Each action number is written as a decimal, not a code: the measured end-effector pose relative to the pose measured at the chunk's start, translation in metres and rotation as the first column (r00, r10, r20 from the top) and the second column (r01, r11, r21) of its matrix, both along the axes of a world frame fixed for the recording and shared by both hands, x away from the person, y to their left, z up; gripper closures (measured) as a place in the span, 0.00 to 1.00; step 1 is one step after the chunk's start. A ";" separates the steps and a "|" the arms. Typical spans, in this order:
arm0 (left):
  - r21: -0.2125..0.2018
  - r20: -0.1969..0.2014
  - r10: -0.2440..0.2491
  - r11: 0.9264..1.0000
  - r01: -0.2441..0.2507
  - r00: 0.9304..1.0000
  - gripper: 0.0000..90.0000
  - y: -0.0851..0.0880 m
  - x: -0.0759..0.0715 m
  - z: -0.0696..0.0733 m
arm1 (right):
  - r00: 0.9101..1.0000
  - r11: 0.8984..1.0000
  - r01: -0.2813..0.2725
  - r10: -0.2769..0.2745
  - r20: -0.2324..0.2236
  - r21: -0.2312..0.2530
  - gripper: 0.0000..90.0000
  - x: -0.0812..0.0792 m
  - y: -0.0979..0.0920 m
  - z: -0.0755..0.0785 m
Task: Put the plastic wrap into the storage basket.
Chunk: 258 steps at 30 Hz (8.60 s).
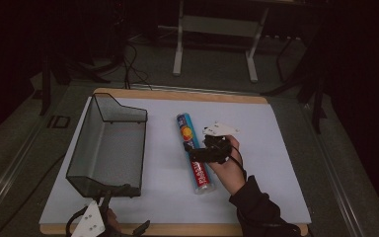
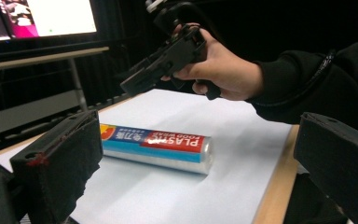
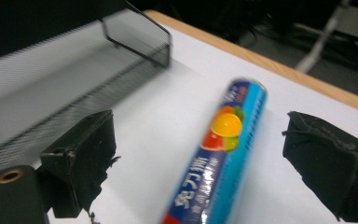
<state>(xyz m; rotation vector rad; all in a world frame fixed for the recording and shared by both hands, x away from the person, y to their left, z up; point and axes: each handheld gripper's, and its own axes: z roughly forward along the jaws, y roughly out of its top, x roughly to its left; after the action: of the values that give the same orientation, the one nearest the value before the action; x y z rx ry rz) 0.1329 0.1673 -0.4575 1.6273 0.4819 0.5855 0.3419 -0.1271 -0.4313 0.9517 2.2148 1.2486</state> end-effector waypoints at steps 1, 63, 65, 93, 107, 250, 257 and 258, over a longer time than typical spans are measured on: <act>0.000 -0.003 -0.003 1.000 0.003 1.000 0.02 0.000 0.000 0.000 | 1.000 1.000 0.013 -0.013 -0.016 -0.010 0.11 0.003 0.002 -0.002; 0.005 -0.016 -0.048 0.999 0.048 0.999 0.02 0.000 0.001 -0.001 | 0.610 0.914 0.176 -0.392 -0.688 -0.365 0.35 0.105 0.049 -0.069; 0.007 -0.017 -0.047 0.999 0.047 0.999 0.02 0.000 0.001 -0.001 | 0.623 0.915 0.181 -0.390 -0.678 -0.361 0.35 0.105 0.049 -0.066; 0.018 -0.016 -0.041 0.999 0.042 0.999 0.02 -0.001 0.000 -0.001 | 0.729 0.972 0.162 -0.234 -0.643 -0.169 0.35 0.100 0.043 0.010; 0.020 -0.021 -0.033 0.999 0.034 0.999 0.02 -0.001 0.000 -0.001 | 0.785 0.988 0.153 -0.137 -0.604 -0.026 0.35 0.092 0.057 0.066; 0.045 -0.052 -0.037 0.998 0.040 0.998 0.02 -0.006 0.000 -0.004 | 0.954 0.979 -0.182 0.199 -0.224 0.095 0.16 0.018 0.116 0.004; 0.050 -0.057 -0.039 0.998 0.042 0.998 0.02 -0.008 0.001 -0.005 | 0.953 0.977 -0.189 0.206 -0.222 0.096 0.16 0.011 0.091 0.003; 0.051 -0.057 -0.039 0.998 0.042 0.998 0.02 -0.009 0.001 -0.005 | 0.953 0.977 -0.189 0.206 -0.220 0.096 0.16 0.009 0.087 0.002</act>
<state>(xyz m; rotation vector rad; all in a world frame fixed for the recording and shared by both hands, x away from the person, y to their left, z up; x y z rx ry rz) 0.1337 0.1586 -0.4628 1.7027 0.4769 0.5270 0.3506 -0.0399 -0.4294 0.9630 2.5115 1.3773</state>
